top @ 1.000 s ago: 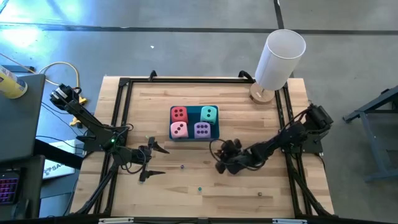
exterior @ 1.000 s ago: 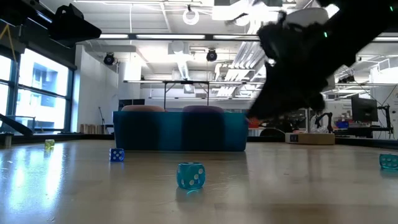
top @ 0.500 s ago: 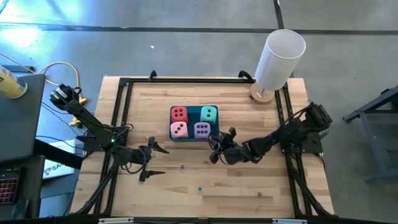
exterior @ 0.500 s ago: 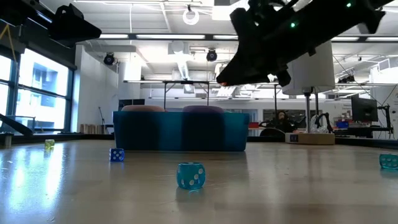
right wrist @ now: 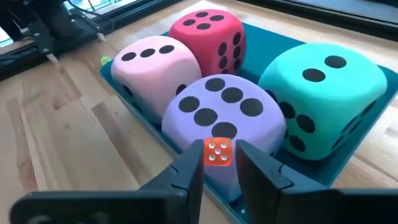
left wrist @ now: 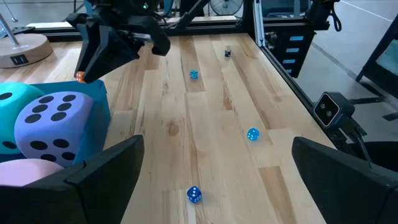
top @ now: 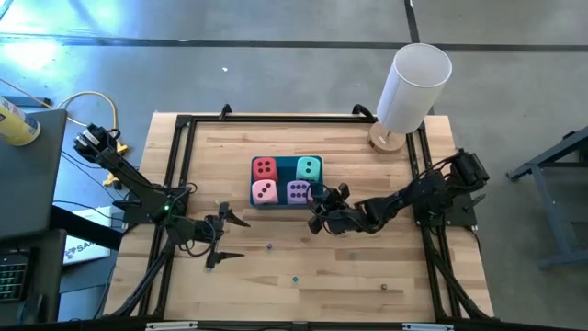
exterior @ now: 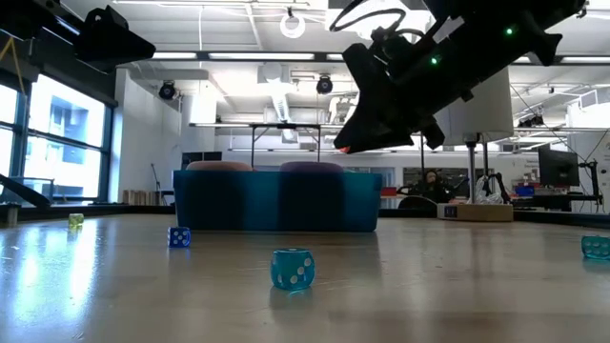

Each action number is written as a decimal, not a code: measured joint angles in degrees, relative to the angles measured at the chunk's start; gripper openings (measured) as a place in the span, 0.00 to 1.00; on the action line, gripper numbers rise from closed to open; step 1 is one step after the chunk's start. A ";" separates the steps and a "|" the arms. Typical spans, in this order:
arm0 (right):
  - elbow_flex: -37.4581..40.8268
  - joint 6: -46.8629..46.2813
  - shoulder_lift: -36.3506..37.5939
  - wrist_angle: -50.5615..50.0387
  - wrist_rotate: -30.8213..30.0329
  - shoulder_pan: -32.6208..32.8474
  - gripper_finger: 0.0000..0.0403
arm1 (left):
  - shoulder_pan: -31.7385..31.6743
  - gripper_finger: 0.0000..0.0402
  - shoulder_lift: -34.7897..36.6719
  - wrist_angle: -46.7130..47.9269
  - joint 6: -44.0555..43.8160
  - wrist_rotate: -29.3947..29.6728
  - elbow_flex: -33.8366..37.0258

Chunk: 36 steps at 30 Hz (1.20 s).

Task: Pick & Place Dice
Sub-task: Put the orange die into the blue bin

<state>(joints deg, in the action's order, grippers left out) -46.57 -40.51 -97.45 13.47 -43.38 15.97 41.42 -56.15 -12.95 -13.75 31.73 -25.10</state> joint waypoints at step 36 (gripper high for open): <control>0.02 -5.81 -0.04 -7.82 0.63 -1.88 0.41 | 0.00 0.99 0.01 -0.02 -0.25 -0.01 0.00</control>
<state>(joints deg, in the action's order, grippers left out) -46.54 -46.33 -97.49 5.65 -42.75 14.09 41.42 -56.14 -12.97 -14.00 31.73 -25.10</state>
